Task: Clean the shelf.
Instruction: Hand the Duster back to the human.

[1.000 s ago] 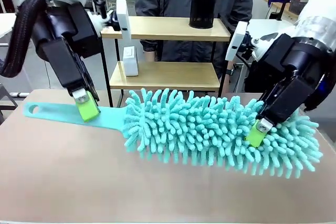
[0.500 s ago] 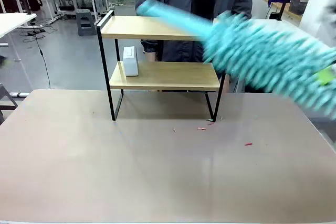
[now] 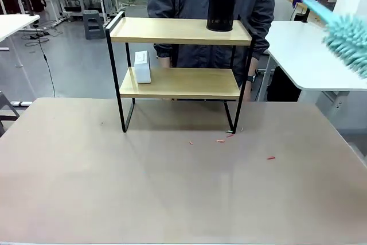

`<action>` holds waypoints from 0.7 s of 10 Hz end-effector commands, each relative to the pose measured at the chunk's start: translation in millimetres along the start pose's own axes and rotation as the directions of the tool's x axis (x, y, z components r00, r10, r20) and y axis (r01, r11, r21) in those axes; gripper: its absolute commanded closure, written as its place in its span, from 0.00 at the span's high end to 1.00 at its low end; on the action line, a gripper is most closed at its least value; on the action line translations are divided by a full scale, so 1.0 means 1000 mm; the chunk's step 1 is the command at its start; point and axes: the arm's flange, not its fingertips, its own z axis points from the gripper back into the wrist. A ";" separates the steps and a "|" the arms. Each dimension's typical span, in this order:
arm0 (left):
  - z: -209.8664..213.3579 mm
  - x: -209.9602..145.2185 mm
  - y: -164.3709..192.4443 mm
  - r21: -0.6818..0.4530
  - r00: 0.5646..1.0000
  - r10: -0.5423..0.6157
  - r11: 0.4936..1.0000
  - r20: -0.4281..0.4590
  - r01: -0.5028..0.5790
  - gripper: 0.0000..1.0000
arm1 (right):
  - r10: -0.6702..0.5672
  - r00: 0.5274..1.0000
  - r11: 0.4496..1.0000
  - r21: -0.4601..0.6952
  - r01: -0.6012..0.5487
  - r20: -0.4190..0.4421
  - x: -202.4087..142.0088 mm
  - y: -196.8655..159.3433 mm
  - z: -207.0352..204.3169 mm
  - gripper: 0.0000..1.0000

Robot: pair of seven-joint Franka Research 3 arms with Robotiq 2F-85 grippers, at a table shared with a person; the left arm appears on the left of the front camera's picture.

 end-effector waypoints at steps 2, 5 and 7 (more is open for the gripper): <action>0.008 -0.023 -0.030 0.012 0.986 -0.053 0.998 -0.161 0.056 1.00 | -0.257 0.961 0.963 -0.056 0.263 0.098 0.020 -0.058 -0.061 0.00; 0.008 -0.023 -0.030 0.012 0.986 -0.053 0.998 -0.161 0.056 1.00 | -0.249 0.964 0.962 -0.096 0.258 0.090 0.014 -0.085 -0.054 0.00; 0.008 -0.023 -0.030 0.012 0.986 -0.053 0.998 -0.161 0.056 1.00 | -0.249 0.964 0.962 -0.096 0.258 0.090 0.014 -0.085 -0.054 0.00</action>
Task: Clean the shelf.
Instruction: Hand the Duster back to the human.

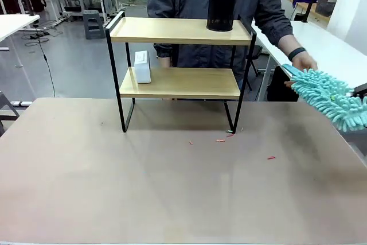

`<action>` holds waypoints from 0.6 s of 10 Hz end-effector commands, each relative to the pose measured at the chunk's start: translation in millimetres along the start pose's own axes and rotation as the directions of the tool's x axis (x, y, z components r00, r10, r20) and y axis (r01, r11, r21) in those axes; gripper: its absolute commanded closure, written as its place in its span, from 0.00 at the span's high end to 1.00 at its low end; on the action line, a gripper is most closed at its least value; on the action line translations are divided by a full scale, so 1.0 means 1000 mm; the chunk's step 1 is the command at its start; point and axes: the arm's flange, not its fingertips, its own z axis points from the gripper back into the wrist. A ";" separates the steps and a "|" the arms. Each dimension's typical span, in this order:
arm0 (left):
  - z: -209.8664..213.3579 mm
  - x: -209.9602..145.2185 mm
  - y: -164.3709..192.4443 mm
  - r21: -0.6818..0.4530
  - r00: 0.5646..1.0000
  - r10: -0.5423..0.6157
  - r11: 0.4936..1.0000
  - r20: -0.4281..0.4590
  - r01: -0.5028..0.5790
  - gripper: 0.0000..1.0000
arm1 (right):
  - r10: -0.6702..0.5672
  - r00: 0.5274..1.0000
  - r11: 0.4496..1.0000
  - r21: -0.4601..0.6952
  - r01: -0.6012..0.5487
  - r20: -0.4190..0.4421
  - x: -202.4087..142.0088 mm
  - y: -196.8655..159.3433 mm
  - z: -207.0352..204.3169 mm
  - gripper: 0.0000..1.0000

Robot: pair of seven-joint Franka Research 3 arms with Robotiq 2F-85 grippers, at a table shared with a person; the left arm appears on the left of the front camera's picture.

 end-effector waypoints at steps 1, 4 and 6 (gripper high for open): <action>0.003 0.001 -0.001 -0.004 1.000 -0.005 1.000 -0.003 0.005 1.00 | 0.021 1.000 1.000 0.000 -0.021 0.014 -0.004 0.006 0.008 0.00; 0.003 0.001 -0.001 -0.004 1.000 -0.005 1.000 -0.003 0.005 1.00 | 0.021 1.000 1.000 0.000 -0.021 0.014 -0.004 0.006 0.008 0.00; 0.003 0.001 -0.001 -0.004 1.000 -0.005 1.000 -0.003 0.005 1.00 | 0.015 1.000 1.000 0.005 -0.015 0.014 -0.001 0.005 0.007 0.16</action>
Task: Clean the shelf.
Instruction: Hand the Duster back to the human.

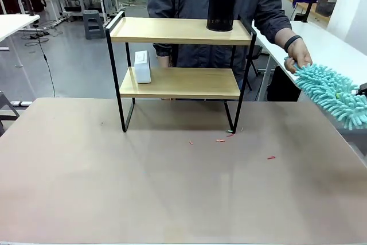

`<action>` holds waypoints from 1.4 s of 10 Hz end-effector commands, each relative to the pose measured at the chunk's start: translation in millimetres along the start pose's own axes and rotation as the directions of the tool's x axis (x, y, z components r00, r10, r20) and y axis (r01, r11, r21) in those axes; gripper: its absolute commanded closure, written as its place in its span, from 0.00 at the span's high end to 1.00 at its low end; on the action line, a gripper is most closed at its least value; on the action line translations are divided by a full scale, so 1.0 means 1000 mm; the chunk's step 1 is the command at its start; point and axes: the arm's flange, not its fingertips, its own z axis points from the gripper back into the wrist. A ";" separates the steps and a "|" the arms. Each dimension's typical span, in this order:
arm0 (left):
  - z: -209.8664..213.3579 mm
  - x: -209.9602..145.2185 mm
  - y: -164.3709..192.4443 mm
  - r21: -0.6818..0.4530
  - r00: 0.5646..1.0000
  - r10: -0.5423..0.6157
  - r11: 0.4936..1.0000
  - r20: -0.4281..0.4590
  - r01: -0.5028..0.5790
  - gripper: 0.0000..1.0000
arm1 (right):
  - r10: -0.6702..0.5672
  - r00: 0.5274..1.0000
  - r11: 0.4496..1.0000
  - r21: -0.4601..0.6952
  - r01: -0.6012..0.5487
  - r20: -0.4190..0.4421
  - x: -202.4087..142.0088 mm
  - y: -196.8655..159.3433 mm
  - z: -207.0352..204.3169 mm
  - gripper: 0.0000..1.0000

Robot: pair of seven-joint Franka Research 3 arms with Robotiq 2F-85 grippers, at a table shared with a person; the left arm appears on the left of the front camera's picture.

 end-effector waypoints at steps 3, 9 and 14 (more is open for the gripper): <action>0.003 0.001 -0.003 -0.004 1.000 -0.009 1.000 -0.003 0.009 1.00 | 0.041 0.998 0.999 0.032 -0.039 -0.048 -0.009 0.012 -0.004 1.00; 0.003 0.001 -0.003 -0.004 1.000 -0.009 1.000 -0.003 0.009 1.00 | 0.256 0.936 0.964 0.140 -0.228 -0.240 -0.127 0.104 0.037 1.00; -0.140 -0.004 0.100 0.124 0.920 0.149 0.986 -0.362 -0.111 1.00 | 0.294 0.814 0.953 0.221 -0.208 -0.500 -0.196 0.124 -0.098 1.00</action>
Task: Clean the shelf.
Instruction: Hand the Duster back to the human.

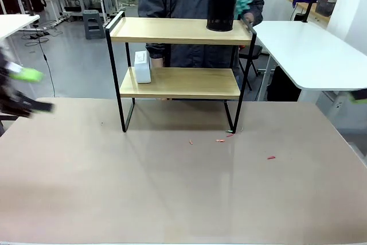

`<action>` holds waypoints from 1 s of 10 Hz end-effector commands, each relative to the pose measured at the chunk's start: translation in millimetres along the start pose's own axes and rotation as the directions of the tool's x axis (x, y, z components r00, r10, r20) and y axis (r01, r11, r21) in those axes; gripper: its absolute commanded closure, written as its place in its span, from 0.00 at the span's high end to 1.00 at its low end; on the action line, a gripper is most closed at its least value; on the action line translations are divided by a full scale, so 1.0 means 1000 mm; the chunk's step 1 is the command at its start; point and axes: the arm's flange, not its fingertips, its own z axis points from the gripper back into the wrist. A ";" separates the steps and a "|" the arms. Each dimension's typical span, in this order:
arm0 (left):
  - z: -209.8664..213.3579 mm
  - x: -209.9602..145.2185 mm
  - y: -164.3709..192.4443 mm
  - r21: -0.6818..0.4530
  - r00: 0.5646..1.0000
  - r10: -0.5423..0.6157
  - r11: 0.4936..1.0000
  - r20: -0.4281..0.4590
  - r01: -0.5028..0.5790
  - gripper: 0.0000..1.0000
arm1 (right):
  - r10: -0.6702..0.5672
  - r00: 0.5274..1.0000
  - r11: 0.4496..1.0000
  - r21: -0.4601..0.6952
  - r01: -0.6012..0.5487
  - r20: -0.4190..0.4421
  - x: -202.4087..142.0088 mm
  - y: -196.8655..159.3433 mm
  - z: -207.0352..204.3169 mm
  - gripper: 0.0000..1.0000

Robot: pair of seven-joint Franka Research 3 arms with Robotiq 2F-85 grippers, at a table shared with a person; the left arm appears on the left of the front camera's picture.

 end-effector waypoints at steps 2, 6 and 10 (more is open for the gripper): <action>-0.030 0.027 0.021 -0.197 0.998 -0.001 0.980 0.058 0.013 1.00 | -0.157 0.985 0.984 0.073 0.162 -0.069 -0.006 -0.099 -0.124 1.00; -0.031 0.009 0.018 -0.013 0.999 0.016 1.000 -0.035 -0.017 1.00 | -0.038 0.999 0.999 0.008 0.038 -0.026 0.022 -0.014 -0.029 1.00; -0.031 0.009 0.018 -0.013 0.999 0.016 1.000 -0.035 -0.017 1.00 | -0.038 0.999 0.999 0.008 0.038 -0.026 0.022 -0.014 -0.029 1.00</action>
